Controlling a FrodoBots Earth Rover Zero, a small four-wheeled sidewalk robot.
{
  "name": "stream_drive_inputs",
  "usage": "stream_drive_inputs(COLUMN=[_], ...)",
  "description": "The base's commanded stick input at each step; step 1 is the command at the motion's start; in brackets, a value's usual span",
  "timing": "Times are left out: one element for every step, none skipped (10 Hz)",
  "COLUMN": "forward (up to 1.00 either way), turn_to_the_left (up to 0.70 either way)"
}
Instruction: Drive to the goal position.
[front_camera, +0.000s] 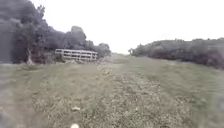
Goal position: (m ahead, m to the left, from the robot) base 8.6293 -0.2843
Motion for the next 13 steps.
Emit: stream_drive_inputs(forward=[0.7,0.7,0.7,0.7,0.7,0.7,0.7,0.7,0.7,0.7,0.7,0.7,0.7], turn_to_the_left=[0.0,0.0,0.0,0.0,0.0,0.0,0.0,0.0,0.0,0.0,0.0,0.0,0.0])
